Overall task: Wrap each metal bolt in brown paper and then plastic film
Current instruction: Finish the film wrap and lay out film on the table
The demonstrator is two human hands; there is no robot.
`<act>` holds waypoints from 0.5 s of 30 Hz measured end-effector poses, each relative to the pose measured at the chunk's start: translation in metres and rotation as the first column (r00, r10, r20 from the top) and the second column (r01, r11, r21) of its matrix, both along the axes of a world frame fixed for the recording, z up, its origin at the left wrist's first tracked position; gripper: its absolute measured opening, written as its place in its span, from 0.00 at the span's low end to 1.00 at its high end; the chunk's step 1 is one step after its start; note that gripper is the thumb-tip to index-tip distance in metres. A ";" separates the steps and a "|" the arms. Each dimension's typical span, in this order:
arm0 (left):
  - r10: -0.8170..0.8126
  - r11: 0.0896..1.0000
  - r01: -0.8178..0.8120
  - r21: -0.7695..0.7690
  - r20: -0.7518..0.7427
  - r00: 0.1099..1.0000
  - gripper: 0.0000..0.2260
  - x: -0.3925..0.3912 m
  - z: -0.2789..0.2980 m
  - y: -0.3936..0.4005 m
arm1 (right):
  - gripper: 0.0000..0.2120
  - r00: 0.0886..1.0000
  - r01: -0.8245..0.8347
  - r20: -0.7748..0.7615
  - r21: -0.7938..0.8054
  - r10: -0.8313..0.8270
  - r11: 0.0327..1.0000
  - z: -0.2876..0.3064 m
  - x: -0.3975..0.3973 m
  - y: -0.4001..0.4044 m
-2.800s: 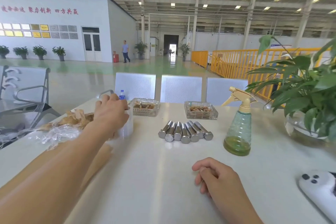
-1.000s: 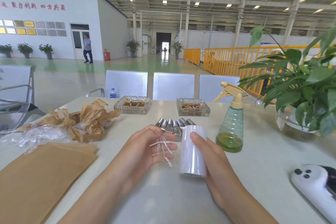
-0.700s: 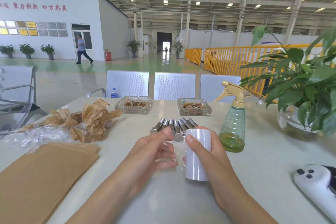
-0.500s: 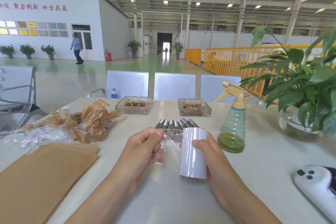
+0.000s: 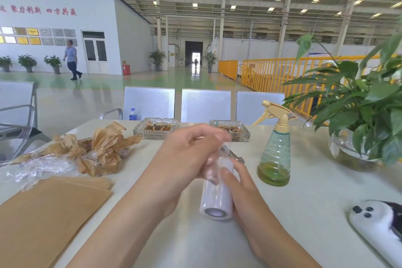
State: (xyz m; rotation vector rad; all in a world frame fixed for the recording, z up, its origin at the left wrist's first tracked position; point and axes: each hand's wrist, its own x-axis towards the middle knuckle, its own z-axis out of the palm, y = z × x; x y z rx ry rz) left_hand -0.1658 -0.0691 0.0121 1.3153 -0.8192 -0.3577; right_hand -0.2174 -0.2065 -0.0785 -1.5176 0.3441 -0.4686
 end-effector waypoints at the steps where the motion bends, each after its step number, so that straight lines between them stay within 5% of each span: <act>1: -0.073 0.996 0.073 0.055 0.014 0.997 0.08 -0.004 0.008 -0.008 | 0.10 0.996 -0.073 0.054 0.116 0.067 0.991 0.000 0.002 0.002; 5: -0.219 0.963 0.219 0.158 -0.017 0.976 0.13 0.002 0.022 -0.026 | 0.11 0.978 -0.209 0.128 0.522 0.167 0.827 0.004 -0.003 0.005; 8: 0.176 0.968 -0.192 0.159 0.109 0.978 0.12 0.026 0.004 -0.027 | 0.19 0.960 -0.281 0.153 0.588 0.236 0.759 0.012 -0.009 0.003; 11: 0.405 0.793 -0.503 0.344 0.320 0.857 0.07 0.040 -0.024 -0.021 | 0.21 0.945 -0.325 0.225 0.601 0.236 0.730 0.015 -0.008 0.002; 15: 0.270 0.802 -0.222 0.555 -0.005 0.963 0.26 0.030 -0.042 -0.012 | 0.23 0.967 -0.253 0.159 0.647 0.197 0.719 0.019 -0.001 0.002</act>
